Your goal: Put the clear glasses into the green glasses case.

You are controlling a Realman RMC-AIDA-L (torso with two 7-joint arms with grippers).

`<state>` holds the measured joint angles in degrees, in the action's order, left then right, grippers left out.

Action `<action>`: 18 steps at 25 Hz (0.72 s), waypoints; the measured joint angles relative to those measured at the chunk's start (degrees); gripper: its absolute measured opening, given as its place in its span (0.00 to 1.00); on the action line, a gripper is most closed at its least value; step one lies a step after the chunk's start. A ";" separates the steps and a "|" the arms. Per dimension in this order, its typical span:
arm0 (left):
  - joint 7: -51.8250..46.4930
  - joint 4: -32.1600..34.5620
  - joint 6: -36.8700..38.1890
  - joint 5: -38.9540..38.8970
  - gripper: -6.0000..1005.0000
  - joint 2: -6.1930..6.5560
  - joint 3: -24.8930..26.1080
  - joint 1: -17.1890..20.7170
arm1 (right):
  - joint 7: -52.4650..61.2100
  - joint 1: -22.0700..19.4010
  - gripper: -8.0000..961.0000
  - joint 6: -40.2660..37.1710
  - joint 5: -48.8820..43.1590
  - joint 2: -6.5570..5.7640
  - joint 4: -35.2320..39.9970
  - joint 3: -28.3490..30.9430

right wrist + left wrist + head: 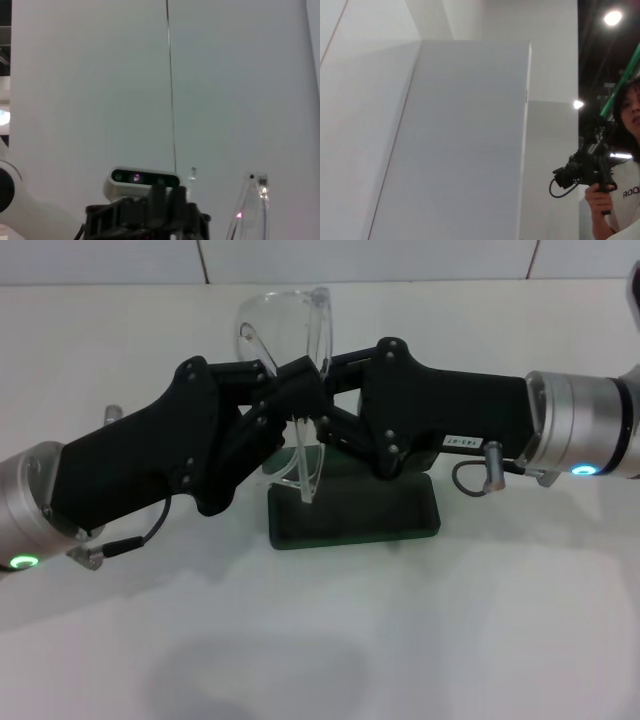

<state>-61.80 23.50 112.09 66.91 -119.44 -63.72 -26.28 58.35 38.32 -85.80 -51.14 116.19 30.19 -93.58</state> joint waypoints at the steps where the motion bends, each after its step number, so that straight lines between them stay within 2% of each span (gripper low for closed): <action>1: 0.00 -0.04 -0.08 -0.05 0.07 0.00 0.00 -0.01 | -0.01 0.13 0.14 0.08 -0.02 0.00 0.00 -0.23; 18: 0.02 -0.12 -1.59 -0.06 0.07 0.00 0.00 -0.24 | -0.65 0.93 0.15 1.08 -0.03 0.01 0.14 -1.57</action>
<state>-61.78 23.38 110.50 66.85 -119.44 -63.72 -26.52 57.70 39.26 -84.72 -51.17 116.20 30.33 -95.15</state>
